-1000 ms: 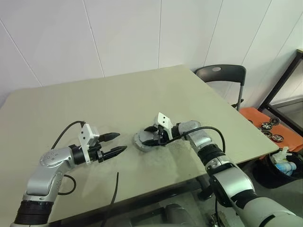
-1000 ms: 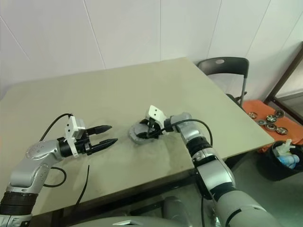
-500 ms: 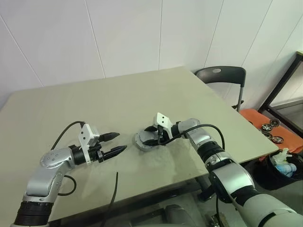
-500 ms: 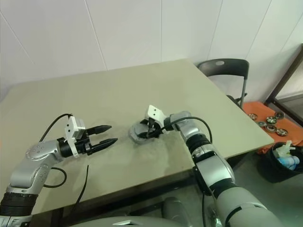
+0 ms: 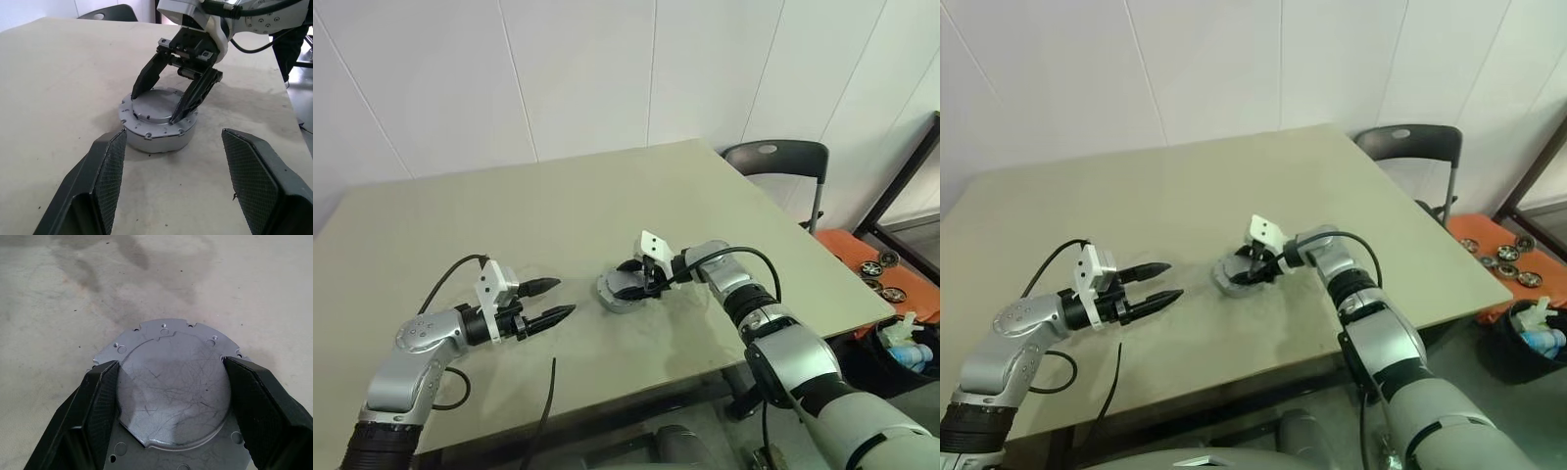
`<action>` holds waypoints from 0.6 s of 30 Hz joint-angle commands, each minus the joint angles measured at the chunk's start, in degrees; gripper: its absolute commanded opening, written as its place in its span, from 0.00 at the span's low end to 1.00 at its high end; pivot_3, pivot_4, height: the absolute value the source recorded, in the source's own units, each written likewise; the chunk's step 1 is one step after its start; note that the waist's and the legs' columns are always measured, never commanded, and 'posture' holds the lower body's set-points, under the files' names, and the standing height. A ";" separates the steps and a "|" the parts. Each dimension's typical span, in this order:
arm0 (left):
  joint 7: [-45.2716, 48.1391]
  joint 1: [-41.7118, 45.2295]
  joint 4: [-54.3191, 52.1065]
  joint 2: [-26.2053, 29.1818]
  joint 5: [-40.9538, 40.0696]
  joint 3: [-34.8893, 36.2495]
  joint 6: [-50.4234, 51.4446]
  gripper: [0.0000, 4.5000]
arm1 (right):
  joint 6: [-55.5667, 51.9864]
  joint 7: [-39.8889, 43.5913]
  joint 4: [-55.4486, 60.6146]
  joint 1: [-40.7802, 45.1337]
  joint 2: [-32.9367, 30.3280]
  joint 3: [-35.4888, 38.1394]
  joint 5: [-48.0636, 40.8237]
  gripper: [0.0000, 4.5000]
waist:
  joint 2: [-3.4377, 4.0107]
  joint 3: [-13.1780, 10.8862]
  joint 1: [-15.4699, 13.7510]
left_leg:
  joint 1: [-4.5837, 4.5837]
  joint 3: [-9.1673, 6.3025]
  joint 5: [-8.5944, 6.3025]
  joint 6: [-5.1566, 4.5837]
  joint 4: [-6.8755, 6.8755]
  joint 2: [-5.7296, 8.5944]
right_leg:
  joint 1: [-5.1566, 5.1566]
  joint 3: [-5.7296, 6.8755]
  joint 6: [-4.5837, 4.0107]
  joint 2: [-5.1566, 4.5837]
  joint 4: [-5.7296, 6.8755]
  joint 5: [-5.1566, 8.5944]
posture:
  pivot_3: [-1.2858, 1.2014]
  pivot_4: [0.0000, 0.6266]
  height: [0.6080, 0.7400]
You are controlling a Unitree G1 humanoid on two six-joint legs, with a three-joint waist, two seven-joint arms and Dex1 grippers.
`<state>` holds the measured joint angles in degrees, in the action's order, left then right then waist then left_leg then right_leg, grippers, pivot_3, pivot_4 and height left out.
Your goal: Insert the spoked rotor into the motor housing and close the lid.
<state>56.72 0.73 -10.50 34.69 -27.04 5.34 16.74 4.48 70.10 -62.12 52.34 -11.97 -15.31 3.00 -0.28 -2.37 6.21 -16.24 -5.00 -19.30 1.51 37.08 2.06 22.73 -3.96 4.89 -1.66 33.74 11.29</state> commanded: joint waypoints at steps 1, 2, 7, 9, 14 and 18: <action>-0.26 0.99 -1.71 0.03 -1.04 1.19 -0.81 0.74 | -0.43 1.21 -2.85 -2.83 -1.44 -3.67 4.81 0.68 | -0.02 0.01 -0.37 | -0.04 0.00 0.00 0.00 -0.01 0.00 | 0.05 0.00 0.01 0.00 -0.03 0.00 | 0.52 0.00 1.00; -0.31 1.04 -1.77 0.01 -1.05 1.17 -0.77 0.74 | -0.49 2.11 -2.21 -2.98 -1.49 -3.92 4.84 0.68 | -0.02 0.02 -0.51 | -0.08 0.00 0.00 0.00 -0.03 0.00 | 0.07 0.00 0.01 0.00 -0.08 0.00 | 0.52 0.00 1.00; -0.70 0.78 -2.33 -0.25 -1.17 0.96 -0.63 0.74 | 0.39 4.26 -2.52 -3.26 -2.95 -4.41 5.52 0.68 | 0.00 0.01 -0.85 | -0.13 -0.01 0.00 0.00 -0.08 0.00 | 0.11 0.01 0.01 -0.01 -0.21 0.00 | 0.52 0.00 1.00; -0.77 0.69 -2.31 -0.32 -1.23 0.99 -0.68 0.74 | 0.68 4.19 -3.07 -3.07 -3.36 -4.63 5.99 0.68 | 0.06 0.05 -0.88 | -0.12 -0.03 0.00 0.00 -0.08 0.00 | 0.12 0.03 0.01 -0.01 -0.32 0.00 | 0.52 0.00 1.00; -0.80 0.53 -2.24 -0.20 -1.35 1.15 -0.82 0.74 | 0.83 4.23 -3.38 -2.81 -3.14 -4.54 5.95 0.68 | 0.07 0.09 -0.90 | -0.13 -0.04 -0.01 -0.02 -0.09 0.04 | 0.14 0.03 0.03 -0.06 -0.43 0.00 | 0.52 0.00 1.00; -1.14 0.55 -2.57 -0.27 -1.40 1.02 -0.68 0.74 | 0.43 1.88 -3.68 -2.68 -1.34 -3.50 5.02 0.68 | 0.07 0.09 -0.85 | -0.14 -0.04 -0.02 -0.02 -0.09 0.04 | 0.13 0.03 0.04 -0.06 -0.43 0.01 | 0.52 0.00 1.00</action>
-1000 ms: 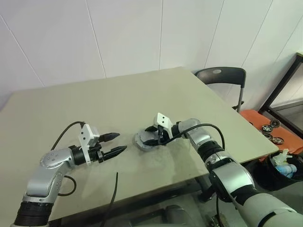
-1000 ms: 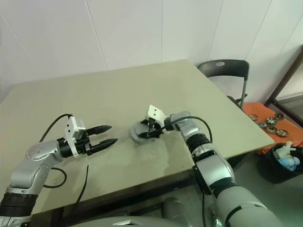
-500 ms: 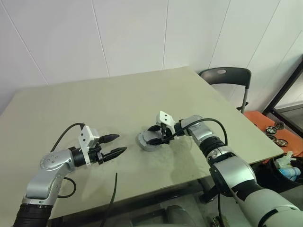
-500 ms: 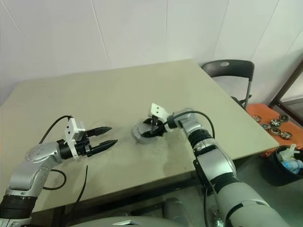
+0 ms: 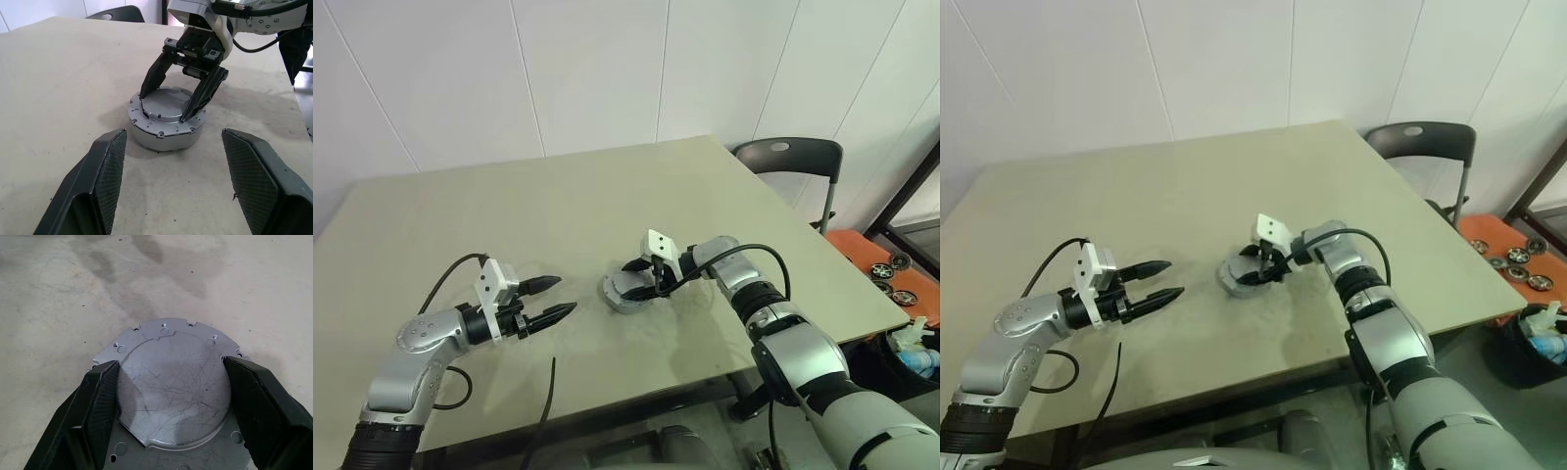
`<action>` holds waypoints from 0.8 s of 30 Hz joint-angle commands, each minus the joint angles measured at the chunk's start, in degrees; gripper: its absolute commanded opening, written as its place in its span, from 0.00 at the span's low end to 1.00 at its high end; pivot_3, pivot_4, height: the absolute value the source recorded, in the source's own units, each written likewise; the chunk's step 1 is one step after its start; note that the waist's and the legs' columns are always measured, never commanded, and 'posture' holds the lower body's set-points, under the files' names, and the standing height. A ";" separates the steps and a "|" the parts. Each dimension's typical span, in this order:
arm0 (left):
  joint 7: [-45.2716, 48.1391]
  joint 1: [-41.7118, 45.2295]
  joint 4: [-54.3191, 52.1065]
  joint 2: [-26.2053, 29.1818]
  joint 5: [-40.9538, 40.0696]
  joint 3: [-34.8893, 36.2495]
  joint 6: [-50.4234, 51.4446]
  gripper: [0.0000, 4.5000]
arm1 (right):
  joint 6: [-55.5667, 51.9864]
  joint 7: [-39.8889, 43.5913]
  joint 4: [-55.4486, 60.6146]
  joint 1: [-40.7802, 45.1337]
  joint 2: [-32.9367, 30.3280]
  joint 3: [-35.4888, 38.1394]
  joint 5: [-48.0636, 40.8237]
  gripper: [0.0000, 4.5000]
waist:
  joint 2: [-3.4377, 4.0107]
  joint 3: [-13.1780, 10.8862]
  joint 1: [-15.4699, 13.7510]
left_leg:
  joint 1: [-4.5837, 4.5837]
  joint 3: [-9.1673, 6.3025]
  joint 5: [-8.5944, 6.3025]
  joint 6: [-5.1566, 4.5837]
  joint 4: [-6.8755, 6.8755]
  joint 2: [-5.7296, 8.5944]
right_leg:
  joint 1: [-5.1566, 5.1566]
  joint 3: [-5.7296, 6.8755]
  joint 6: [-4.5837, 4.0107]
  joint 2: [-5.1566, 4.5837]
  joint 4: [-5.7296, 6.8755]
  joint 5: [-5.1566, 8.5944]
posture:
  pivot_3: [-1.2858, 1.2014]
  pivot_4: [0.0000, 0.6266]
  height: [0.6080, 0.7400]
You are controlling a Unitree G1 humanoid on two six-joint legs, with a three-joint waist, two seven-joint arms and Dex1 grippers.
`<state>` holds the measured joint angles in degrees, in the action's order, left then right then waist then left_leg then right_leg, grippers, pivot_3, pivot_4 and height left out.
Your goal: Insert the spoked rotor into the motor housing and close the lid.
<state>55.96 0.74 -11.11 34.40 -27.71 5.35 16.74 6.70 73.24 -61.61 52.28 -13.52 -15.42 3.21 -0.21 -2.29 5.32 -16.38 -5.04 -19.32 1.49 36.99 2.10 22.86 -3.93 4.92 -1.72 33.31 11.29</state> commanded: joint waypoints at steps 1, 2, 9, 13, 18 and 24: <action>-0.40 0.44 -2.03 0.03 -0.76 1.02 -0.69 0.74 | -3.00 -1.63 -4.28 -2.50 0.78 -2.80 4.17 0.68 | 0.00 0.00 0.12 | -0.01 0.00 0.00 0.00 0.00 0.00 | -0.02 0.00 0.00 0.00 0.01 0.00 | 0.52 0.00 1.00; -0.40 0.32 -2.10 0.05 -0.81 1.06 -0.70 0.74 | -3.63 -2.56 -4.40 -2.41 1.23 -2.58 4.04 0.68 | 0.00 0.00 0.17 | -0.02 0.00 0.00 0.00 -0.01 -0.01 | -0.06 0.00 0.00 0.01 0.02 0.00 | 0.52 0.00 1.00; -0.33 0.41 -2.20 0.20 -0.96 0.78 -0.33 0.74 | -14.61 -12.31 -7.68 -0.46 3.73 0.69 2.46 0.68 | 0.05 -0.01 0.96 | 0.36 -0.04 -0.01 0.02 0.01 -0.10 | -0.32 -0.02 -0.02 0.16 0.20 0.01 | 0.52 0.00 1.00; -0.16 0.82 -2.05 0.32 -0.97 0.56 -0.13 0.74 | -14.86 -11.25 -6.46 -1.07 3.24 -0.34 3.97 0.68 | 0.15 -0.01 0.72 | 0.12 -0.17 -0.13 0.24 0.10 -0.09 | -0.27 0.24 -0.02 0.17 -0.20 0.02 | 0.52 0.00 1.00; 0.23 1.50 -1.56 0.43 -0.93 0.45 -0.04 0.74 | -12.89 -9.11 -5.33 -1.71 2.45 -0.65 4.08 0.68 | 0.67 0.34 0.62 | -0.58 -0.26 -0.14 0.25 0.11 -0.89 | -0.40 1.51 -0.01 0.07 -1.45 0.00 | 0.52 0.00 1.00; 0.84 2.48 -0.40 0.46 -0.61 0.29 -0.32 0.74 | -11.87 -7.85 -4.56 -1.79 2.20 -0.62 4.13 0.68 | 0.49 0.37 0.47 | 0.04 -0.09 -0.04 0.09 0.15 -0.81 | -0.42 1.32 -0.01 0.04 -0.43 0.01 | 0.52 0.00 1.00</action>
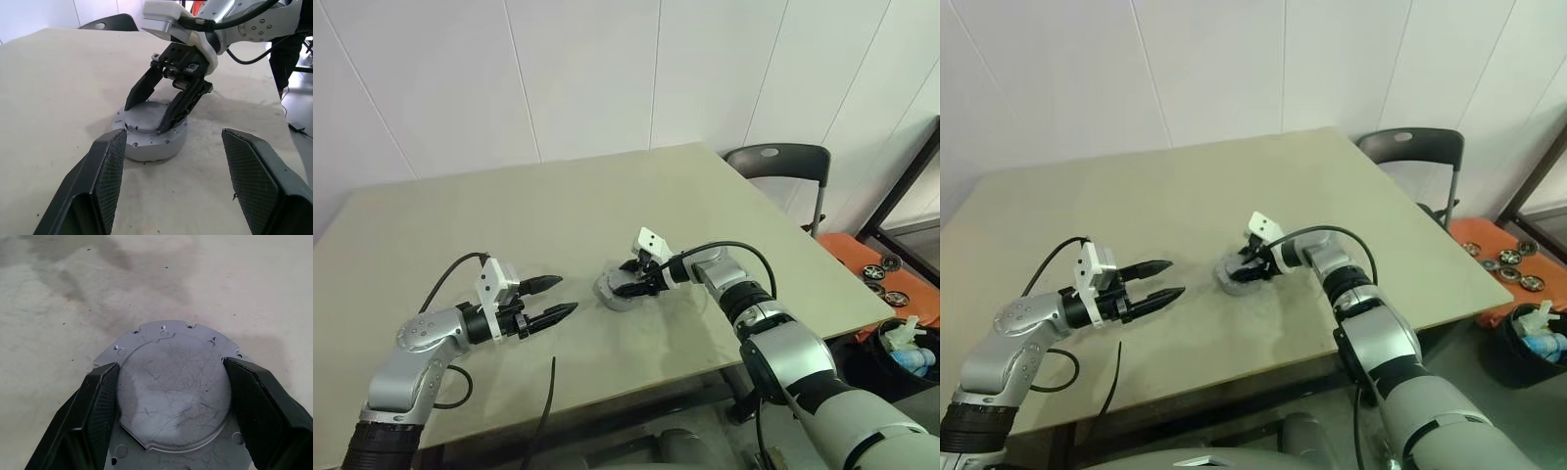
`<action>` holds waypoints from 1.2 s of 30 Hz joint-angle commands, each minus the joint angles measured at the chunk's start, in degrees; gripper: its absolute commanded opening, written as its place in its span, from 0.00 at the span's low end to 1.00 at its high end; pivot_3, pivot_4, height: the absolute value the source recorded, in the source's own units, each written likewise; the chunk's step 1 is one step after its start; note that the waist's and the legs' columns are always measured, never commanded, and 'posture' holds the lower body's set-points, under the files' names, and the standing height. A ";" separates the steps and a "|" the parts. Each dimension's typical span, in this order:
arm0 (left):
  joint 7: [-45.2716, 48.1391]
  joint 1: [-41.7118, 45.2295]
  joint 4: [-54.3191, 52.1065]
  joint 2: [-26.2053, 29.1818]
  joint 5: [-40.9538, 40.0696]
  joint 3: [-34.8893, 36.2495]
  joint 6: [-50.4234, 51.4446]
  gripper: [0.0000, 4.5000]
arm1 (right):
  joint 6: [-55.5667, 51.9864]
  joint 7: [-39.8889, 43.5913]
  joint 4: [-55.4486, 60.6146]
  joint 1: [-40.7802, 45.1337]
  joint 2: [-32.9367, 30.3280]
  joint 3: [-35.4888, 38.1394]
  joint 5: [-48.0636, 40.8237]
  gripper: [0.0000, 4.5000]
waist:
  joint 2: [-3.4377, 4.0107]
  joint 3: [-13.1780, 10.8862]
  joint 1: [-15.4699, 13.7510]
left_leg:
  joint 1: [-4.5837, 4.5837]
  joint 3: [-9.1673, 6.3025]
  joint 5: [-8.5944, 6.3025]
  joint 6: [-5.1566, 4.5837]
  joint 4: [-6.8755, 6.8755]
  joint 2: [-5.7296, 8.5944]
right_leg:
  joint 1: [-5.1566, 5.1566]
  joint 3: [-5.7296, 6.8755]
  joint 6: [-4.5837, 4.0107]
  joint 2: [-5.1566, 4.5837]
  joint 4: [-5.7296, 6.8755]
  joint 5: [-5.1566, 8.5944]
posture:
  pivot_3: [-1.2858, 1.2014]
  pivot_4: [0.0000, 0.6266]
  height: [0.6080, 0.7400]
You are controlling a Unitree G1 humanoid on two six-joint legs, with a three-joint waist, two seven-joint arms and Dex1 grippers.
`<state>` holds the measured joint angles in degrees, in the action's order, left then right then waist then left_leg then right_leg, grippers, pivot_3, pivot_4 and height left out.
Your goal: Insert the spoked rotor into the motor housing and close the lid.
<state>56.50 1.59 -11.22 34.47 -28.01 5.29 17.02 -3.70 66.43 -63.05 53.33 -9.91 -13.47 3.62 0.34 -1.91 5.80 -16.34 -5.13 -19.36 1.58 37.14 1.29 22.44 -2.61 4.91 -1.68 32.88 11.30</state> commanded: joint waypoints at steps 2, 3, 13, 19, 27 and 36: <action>-0.07 2.93 1.15 -0.12 0.88 -0.66 -0.94 0.74 | -0.96 -0.31 -2.70 -3.29 -1.48 -2.97 4.05 0.68 | -0.06 -0.02 -0.04 | 0.06 -0.01 0.03 -0.05 -0.11 0.13 | 0.12 -0.19 0.00 0.00 0.36 0.00 | 0.52 0.00 1.00; -0.26 3.44 1.75 -0.29 1.38 -1.06 -1.02 0.74 | -0.86 -0.17 -2.61 -3.41 -1.48 -3.04 4.14 0.68 | -0.04 -0.02 -0.06 | 0.05 -0.01 0.03 -0.06 -0.16 0.13 | 0.16 -0.19 0.00 0.03 0.37 0.00 | 0.52 0.00 1.00; -5.67 14.77 14.20 -8.21 9.38 -7.08 -5.31 0.74 | -0.88 -0.29 -1.78 -4.21 -1.13 -3.15 4.06 0.68 | -0.16 0.01 -0.23 | 0.05 -0.02 0.04 -0.06 -0.07 0.19 | 0.13 -0.23 0.00 0.06 0.44 0.00 | 0.52 0.00 1.00; -7.44 21.14 20.17 -14.88 9.61 -7.38 -8.10 0.37 | -1.16 -0.53 -1.28 -4.46 -1.34 -2.87 3.82 0.68 | -0.28 0.09 -0.25 | 0.04 -0.03 0.04 -0.07 -0.10 0.25 | 0.14 -0.25 0.00 0.07 0.44 -0.01 | 0.52 0.00 1.00; -1.85 22.38 19.35 -16.24 8.24 -11.34 -3.25 0.15 | -1.74 -0.84 -0.63 -4.82 -1.57 -2.58 3.57 0.68 | -0.25 0.07 -0.14 | 0.03 0.05 0.04 -0.07 -0.10 0.32 | 0.13 -0.24 0.00 0.11 0.44 -0.01 | 0.52 0.00 1.00; 0.03 23.16 23.26 -13.55 10.91 -11.87 -4.42 0.15 | -2.25 -1.32 -0.09 -5.21 -1.67 -2.43 3.42 0.68 | -0.22 0.06 -0.18 | 0.04 -0.02 0.04 -0.07 -0.10 0.31 | 0.13 -0.24 0.00 0.11 0.44 0.00 | 0.52 0.00 1.00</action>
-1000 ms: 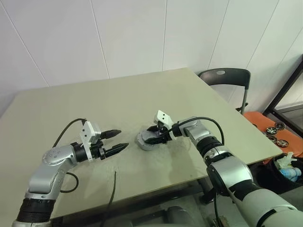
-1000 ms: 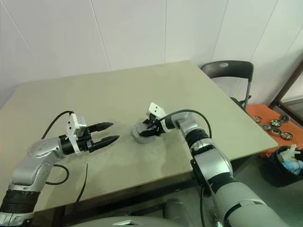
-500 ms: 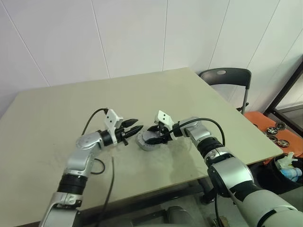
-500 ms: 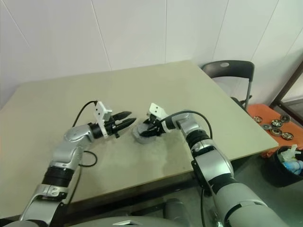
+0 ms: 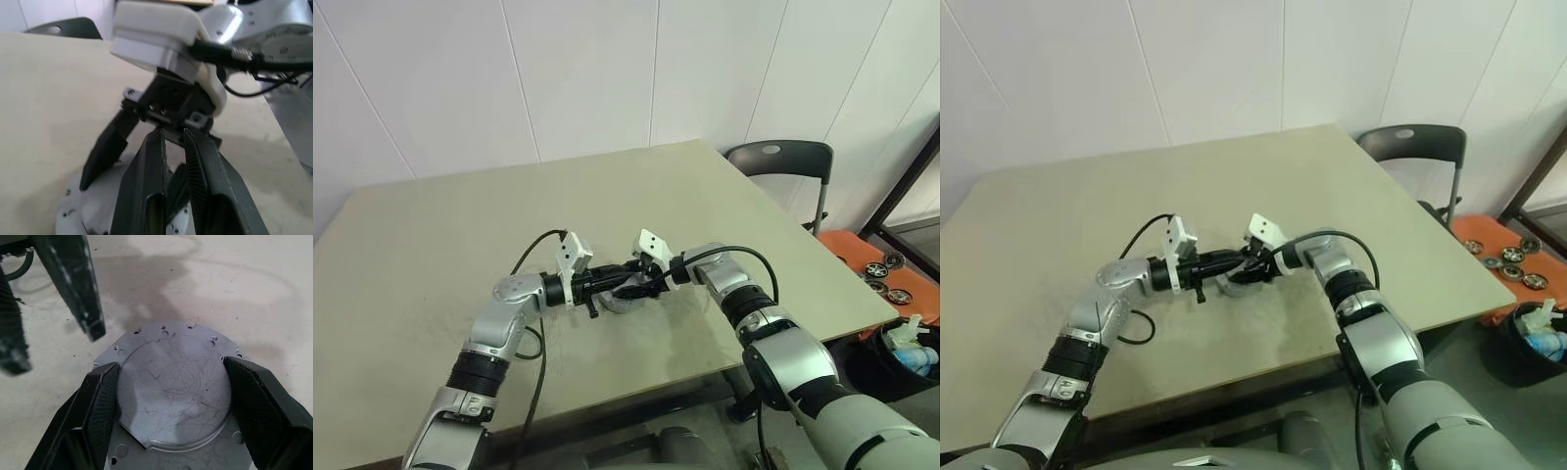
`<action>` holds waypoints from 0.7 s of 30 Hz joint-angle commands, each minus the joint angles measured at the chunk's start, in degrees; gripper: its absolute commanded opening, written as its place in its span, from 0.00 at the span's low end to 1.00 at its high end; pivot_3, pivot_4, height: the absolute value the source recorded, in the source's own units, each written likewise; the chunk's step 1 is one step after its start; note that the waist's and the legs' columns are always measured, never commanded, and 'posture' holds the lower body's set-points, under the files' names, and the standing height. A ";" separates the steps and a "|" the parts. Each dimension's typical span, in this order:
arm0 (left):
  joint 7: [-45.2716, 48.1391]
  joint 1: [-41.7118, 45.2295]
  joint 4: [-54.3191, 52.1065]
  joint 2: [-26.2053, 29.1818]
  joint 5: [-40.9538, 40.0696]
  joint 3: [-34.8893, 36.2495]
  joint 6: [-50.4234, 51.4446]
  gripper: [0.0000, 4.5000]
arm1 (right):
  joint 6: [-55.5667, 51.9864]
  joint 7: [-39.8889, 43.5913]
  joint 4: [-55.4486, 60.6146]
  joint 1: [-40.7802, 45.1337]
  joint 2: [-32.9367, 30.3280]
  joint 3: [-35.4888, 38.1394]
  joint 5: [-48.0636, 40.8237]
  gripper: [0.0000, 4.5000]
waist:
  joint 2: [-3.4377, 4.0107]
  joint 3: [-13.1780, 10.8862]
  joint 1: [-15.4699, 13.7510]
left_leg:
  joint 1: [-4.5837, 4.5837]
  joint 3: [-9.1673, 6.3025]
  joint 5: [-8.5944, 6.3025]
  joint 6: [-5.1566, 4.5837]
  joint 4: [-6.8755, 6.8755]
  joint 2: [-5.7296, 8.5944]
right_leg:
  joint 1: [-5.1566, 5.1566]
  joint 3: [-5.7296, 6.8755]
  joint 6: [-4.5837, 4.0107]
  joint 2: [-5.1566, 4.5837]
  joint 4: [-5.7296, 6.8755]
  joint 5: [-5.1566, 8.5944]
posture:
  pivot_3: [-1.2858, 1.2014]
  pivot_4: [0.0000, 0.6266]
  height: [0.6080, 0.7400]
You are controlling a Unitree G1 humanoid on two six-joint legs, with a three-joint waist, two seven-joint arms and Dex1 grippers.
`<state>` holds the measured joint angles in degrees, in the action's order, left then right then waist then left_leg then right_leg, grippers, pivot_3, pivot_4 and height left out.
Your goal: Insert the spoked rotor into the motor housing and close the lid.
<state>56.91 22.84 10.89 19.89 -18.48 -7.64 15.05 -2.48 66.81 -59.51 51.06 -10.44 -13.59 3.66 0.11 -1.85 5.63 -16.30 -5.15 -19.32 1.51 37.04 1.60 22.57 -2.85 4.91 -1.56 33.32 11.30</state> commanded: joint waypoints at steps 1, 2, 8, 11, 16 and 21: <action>-0.57 2.22 1.92 1.27 1.78 1.27 -3.23 0.15 | -3.53 -1.68 -3.52 -3.00 -1.16 -2.30 3.35 0.68 | 0.00 0.00 -0.03 | 0.00 -0.03 0.00 0.00 0.00 0.00 | 0.00 0.00 0.00 0.00 0.00 0.00 | 0.52 0.00 1.00; -1.11 2.63 2.80 1.37 2.28 1.47 -3.84 0.15 | -3.59 -1.68 -3.40 -3.08 -1.18 -2.31 3.34 0.68 | 0.00 0.00 -0.04 | 0.00 -0.04 0.00 0.00 0.00 0.00 | 0.00 0.00 0.00 -0.01 0.00 0.00 | 0.52 0.00 1.00; -4.56 4.35 9.05 -0.79 6.53 -0.47 -8.51 0.15 | -3.88 -1.94 -3.07 -3.29 -1.16 -2.21 3.31 0.68 | 0.01 0.01 -0.10 | 0.00 -0.05 0.00 0.00 0.00 0.00 | 0.00 0.00 0.00 -0.02 0.00 0.00 | 0.52 0.00 1.00; -5.55 4.59 12.10 -2.38 9.50 -2.50 -11.24 0.15 | -4.00 -1.97 -2.87 -3.41 -1.13 -2.21 3.32 0.68 | 0.00 0.01 -0.11 | 0.00 -0.05 0.00 0.00 -0.01 0.00 | -0.01 0.00 0.00 -0.03 -0.01 0.00 | 0.52 0.00 1.00; -6.18 4.97 14.91 -4.12 12.21 -4.49 -13.49 0.15 | -4.21 -2.14 -2.60 -3.69 -1.12 -2.11 3.23 0.68 | 0.00 0.02 -0.13 | 0.01 -0.05 0.00 0.00 0.00 0.00 | -0.01 0.00 0.01 -0.02 0.00 0.00 | 0.52 0.00 1.00; -8.72 6.12 19.09 -4.46 16.52 -5.85 -17.16 0.15 | -4.27 -2.29 -2.40 -3.96 -1.13 -2.01 3.17 0.68 | -0.01 0.05 -0.14 | 0.03 -0.05 0.00 0.00 0.00 0.00 | -0.07 0.01 0.01 -0.03 -0.02 0.00 | 0.52 0.00 1.00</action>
<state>48.83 28.26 28.75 15.41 -3.91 -12.44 -1.00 -3.12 66.32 -58.14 50.04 -10.70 -13.31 3.61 0.10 -1.80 5.49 -16.24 -5.20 -19.32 1.52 37.04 1.60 22.48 -2.85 4.92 -1.60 33.29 11.30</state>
